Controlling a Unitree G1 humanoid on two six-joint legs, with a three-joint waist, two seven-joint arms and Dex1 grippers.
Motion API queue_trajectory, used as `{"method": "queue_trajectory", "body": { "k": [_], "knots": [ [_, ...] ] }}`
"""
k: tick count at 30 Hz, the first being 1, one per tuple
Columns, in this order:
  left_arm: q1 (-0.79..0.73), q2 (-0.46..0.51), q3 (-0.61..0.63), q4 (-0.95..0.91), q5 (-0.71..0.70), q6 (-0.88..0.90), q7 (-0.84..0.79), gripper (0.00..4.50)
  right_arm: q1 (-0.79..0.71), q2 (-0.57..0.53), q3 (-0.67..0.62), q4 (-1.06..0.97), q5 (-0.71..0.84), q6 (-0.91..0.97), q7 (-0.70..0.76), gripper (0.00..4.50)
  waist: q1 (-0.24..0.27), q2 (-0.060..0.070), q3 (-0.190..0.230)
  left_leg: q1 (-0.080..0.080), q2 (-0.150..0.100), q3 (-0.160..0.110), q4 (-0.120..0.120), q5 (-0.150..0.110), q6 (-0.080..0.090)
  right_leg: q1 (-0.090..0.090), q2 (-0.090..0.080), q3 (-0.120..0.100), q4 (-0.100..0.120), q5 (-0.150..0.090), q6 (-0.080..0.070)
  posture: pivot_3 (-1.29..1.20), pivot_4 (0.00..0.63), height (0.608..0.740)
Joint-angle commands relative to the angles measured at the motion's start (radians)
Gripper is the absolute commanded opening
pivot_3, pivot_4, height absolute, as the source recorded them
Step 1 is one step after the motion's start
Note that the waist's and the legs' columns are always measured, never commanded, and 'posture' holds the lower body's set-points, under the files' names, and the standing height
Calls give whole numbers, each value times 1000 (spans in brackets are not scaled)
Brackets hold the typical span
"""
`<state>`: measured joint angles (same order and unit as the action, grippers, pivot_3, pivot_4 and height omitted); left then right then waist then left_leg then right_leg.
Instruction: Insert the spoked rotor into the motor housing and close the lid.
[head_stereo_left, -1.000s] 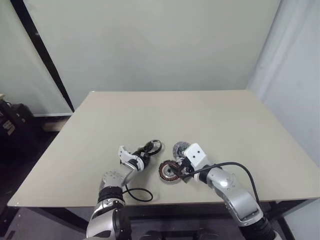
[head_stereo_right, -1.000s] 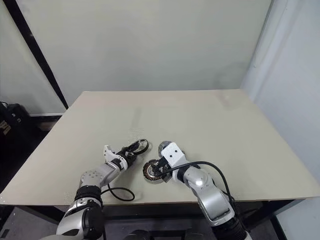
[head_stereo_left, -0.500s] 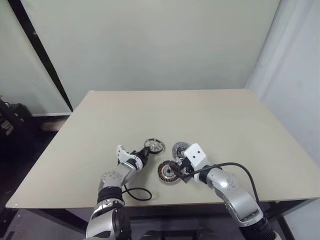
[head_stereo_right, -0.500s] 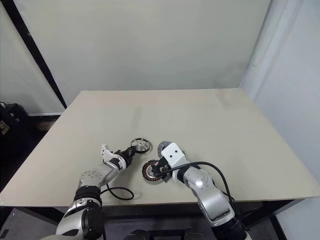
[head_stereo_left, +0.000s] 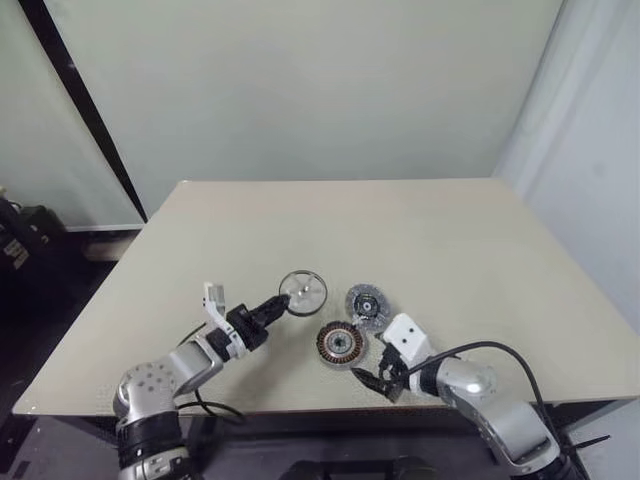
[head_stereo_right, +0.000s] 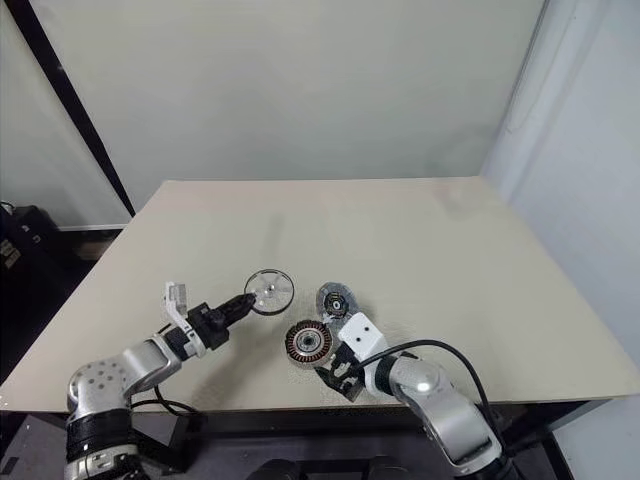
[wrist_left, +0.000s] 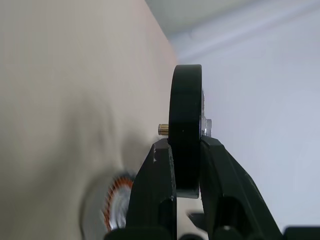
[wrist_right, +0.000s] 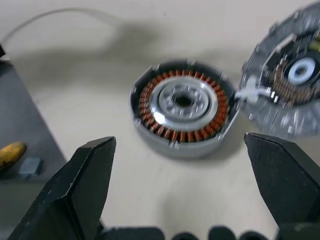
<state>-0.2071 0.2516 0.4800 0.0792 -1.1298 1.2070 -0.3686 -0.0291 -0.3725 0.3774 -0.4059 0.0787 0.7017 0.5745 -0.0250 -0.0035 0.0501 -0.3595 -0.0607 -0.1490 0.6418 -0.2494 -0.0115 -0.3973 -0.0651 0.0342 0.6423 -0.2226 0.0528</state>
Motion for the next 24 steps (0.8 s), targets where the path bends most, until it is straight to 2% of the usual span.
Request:
{"method": "queue_trajectory", "body": {
  "k": [1, 6, 12, 24],
  "knots": [
    [-3, 3, -27, -67, -75, 47, -35, 256, 9, -15, -35, -50, 15, -8, -7, 4500, 0, 0, 0, 0, 0, 0, 0, 0, 0, 0, 0, 0, 0, 0, 0, 0, 0, 740],
    [3, 6, -107, -74, -61, 92, -51, 256, 21, -13, -36, -48, 11, -13, -26, 4500, 0, -1, 0, 0, 0, 1, 1, 0, 0, 0, 0, 0, 0, 0, 0, 0, 0, 740],
    [-18, 11, -165, 16, 12, 73, -48, 256, 29, 6, -33, -52, 6, -16, -56, 4500, 0, -1, 1, -1, 0, 1, 0, 1, 1, -1, 0, 1, 0, 0, 0, 0, 0, 740],
    [-61, 11, -173, 141, 126, 9, -67, 256, 44, 4, -35, -64, 4, -17, -88, 4500, 3, -1, 1, -1, 0, 1, 0, 0, 0, -4, 0, 1, 0, 0, 0, 0, 0, 740]
  ]
}}
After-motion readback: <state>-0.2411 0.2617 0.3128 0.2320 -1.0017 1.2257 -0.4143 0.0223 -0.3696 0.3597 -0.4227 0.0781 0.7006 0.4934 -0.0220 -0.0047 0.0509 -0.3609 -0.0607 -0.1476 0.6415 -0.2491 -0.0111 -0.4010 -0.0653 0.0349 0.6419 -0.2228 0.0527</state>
